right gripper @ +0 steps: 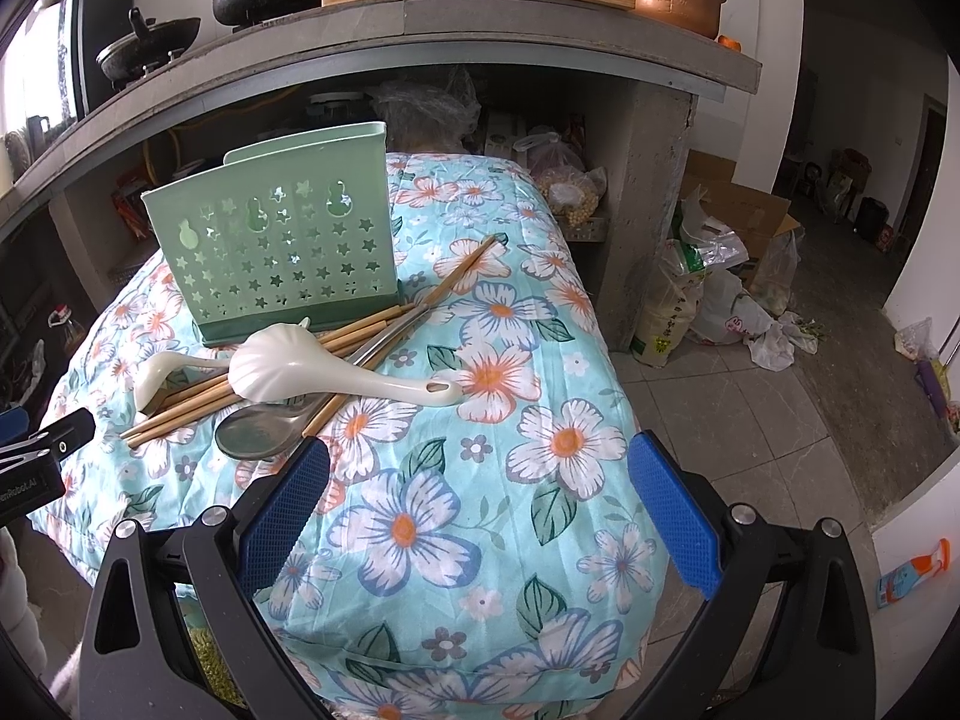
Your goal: Organize utensils
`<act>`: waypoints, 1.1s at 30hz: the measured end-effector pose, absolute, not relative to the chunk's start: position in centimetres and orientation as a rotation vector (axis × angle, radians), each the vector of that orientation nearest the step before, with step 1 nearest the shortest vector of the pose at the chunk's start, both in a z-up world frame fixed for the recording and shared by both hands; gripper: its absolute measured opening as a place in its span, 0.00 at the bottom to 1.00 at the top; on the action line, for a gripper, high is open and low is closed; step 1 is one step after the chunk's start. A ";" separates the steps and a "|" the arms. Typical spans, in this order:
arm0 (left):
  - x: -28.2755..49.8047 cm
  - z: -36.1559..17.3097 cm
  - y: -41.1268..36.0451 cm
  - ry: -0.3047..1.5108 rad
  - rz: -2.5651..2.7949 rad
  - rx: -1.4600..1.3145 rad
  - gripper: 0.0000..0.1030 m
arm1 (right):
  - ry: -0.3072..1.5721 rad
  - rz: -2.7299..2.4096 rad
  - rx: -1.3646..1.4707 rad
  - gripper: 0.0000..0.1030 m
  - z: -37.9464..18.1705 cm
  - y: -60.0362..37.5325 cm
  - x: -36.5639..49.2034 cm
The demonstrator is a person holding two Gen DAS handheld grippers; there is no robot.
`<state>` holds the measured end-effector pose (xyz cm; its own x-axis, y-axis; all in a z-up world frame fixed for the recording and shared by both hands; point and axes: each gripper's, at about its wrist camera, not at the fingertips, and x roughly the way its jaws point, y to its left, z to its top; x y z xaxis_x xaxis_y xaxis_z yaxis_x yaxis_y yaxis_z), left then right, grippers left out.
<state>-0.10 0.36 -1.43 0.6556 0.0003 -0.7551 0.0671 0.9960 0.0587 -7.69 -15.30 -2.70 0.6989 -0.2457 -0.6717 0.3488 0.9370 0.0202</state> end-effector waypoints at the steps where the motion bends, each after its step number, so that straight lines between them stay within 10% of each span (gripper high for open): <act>1: -0.5 -2.2 0.2 0.858 -0.038 0.083 0.92 | 0.723 -0.333 0.152 0.94 -2.7 -15.3 -7.7; 33: 5.2 -2.4 -2.8 0.888 -0.236 0.142 0.92 | 0.738 -0.320 0.240 0.94 -4.9 -16.5 -1.1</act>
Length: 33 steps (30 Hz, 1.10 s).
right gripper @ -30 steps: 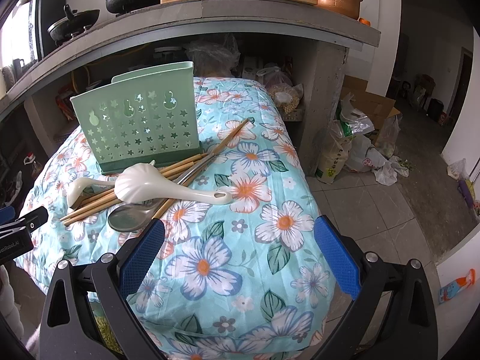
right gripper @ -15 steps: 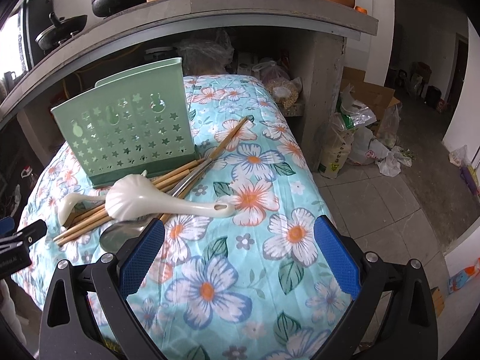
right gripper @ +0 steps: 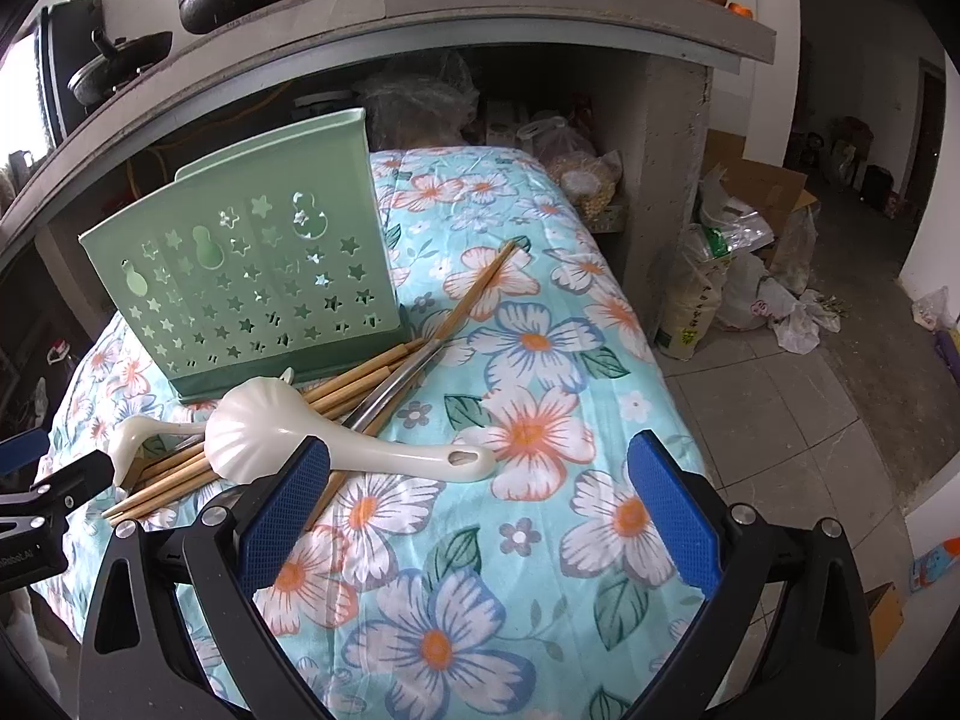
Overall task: Organize utensils
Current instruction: 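Move the left tool down toward the cream plastic spoon's handle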
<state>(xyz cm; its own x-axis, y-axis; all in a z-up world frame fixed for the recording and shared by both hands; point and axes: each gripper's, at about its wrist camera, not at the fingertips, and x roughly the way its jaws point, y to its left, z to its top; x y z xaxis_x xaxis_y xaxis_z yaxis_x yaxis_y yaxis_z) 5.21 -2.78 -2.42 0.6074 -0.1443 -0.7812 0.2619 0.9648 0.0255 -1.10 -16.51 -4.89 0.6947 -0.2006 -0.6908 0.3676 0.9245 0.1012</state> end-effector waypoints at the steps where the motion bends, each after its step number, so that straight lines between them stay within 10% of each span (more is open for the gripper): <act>1: 5.3 -2.5 -2.8 0.886 -0.242 0.138 0.92 | 0.742 -0.316 0.241 0.94 -5.0 -16.5 -0.9; 33: 5.9 -2.4 -3.5 0.869 -0.269 0.148 0.81 | 0.737 -0.239 0.254 0.94 -5.0 -16.4 -0.3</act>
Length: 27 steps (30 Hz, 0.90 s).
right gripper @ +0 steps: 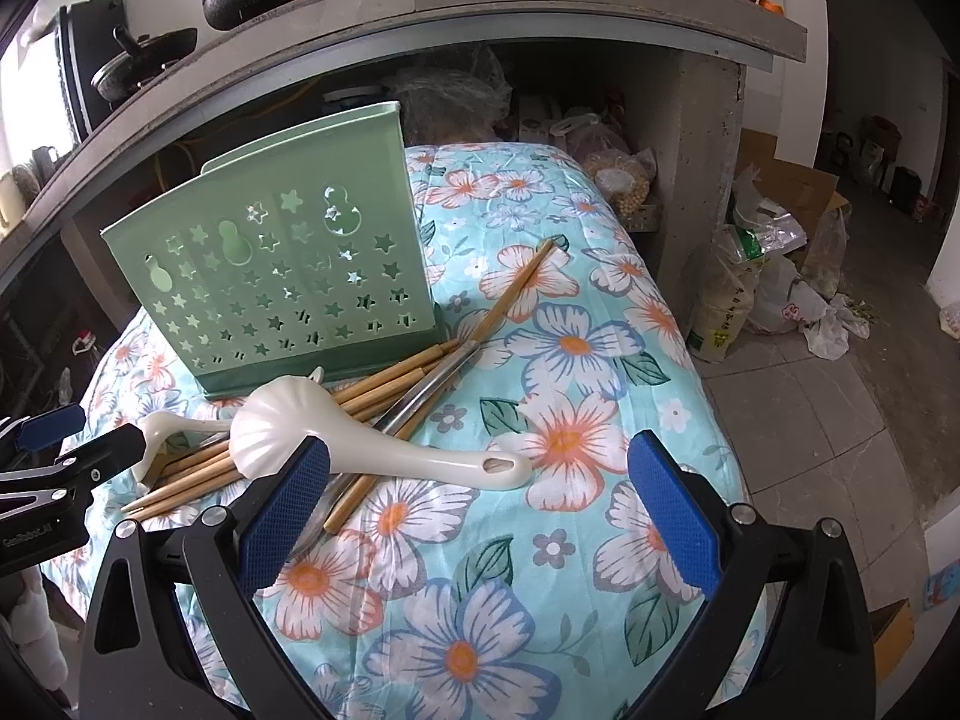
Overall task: Organize utensils
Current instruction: 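Move the left tool down toward the cream plastic spoon's handle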
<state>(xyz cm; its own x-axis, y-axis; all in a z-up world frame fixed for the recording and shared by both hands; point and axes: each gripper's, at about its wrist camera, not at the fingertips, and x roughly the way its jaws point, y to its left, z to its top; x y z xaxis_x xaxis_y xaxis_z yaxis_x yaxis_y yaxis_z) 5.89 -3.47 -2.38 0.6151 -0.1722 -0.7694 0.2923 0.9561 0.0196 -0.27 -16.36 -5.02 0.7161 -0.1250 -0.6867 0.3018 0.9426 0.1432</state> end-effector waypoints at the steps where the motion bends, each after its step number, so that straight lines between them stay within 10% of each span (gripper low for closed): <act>1: 5.8 -2.3 -3.4 0.868 -0.269 0.147 0.81 | 0.737 -0.237 0.255 0.94 -5.0 -16.3 -0.3; 20: 6.0 -2.5 -1.4 0.856 -0.348 0.063 0.81 | 0.779 -0.089 0.217 0.94 -6.0 -15.3 -0.3; 27: 7.0 -3.7 -1.5 0.867 -0.320 0.183 0.62 | 0.800 -0.079 0.203 0.94 -6.2 -14.9 0.3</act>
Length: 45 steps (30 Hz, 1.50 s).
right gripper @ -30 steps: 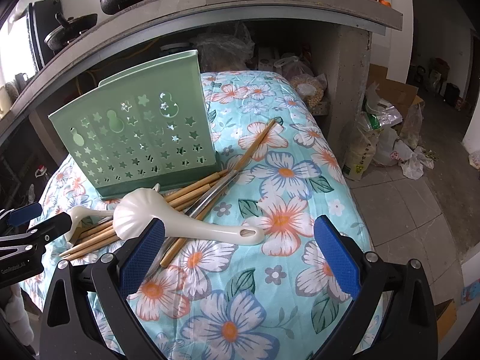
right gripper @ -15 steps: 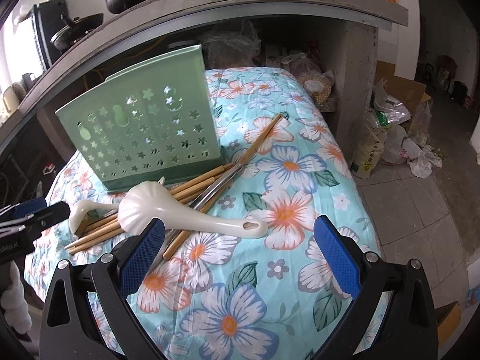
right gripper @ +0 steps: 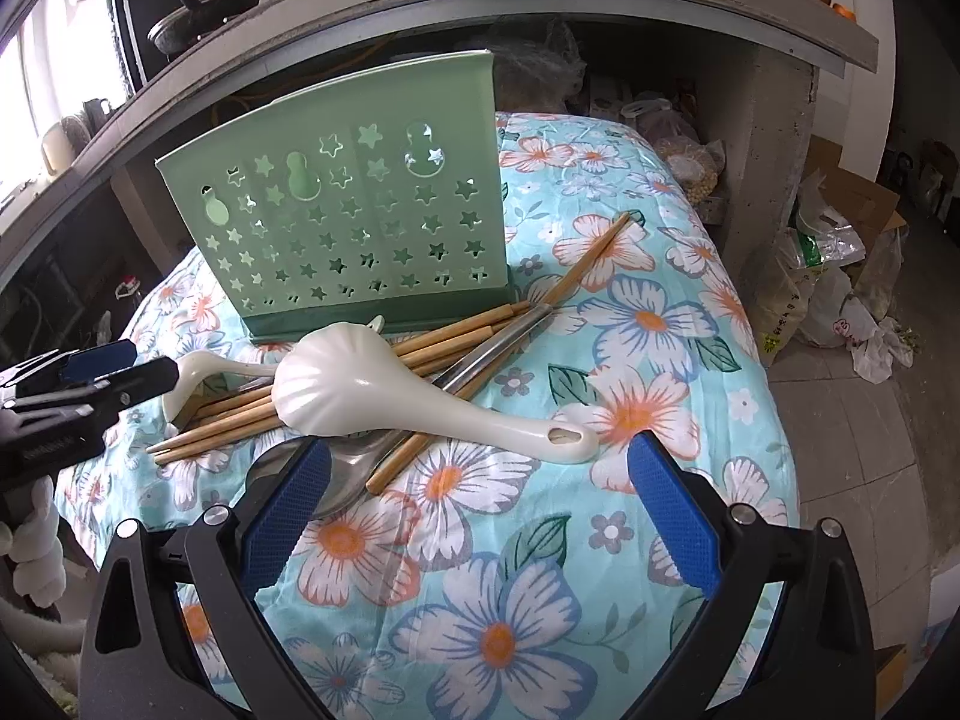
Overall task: Organize utensils
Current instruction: 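Move the left tool down toward the cream plastic spoon's handle, then close the left tool on the cream spoon handle and lift it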
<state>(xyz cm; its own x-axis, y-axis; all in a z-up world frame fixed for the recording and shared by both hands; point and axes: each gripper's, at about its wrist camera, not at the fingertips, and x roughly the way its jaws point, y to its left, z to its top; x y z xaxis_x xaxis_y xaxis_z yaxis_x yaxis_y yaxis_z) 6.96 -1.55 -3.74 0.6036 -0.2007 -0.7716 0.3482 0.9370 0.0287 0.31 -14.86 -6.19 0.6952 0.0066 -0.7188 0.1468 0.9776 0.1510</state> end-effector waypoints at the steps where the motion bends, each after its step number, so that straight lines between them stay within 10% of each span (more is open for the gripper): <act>1: 6.9 -4.0 -1.9 0.865 -0.315 0.233 0.60 | 0.804 -0.079 0.202 0.94 -6.3 -14.8 0.4; 19: 8.3 -4.6 -2.3 0.821 -0.320 0.422 0.18 | 0.842 -0.100 0.198 0.94 -7.0 -14.9 1.9; 45: 11.0 -5.6 2.1 0.821 -0.401 0.091 0.05 | 0.850 -0.120 0.221 0.94 -7.3 -15.1 2.0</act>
<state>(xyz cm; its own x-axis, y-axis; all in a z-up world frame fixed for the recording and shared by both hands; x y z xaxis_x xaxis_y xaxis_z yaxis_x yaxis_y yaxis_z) 10.95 2.15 -5.64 0.6113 -0.3122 -0.7272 0.3820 0.9212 -0.0744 1.97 -15.13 -7.30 0.6550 -0.0174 -0.7554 0.1930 0.9704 0.1450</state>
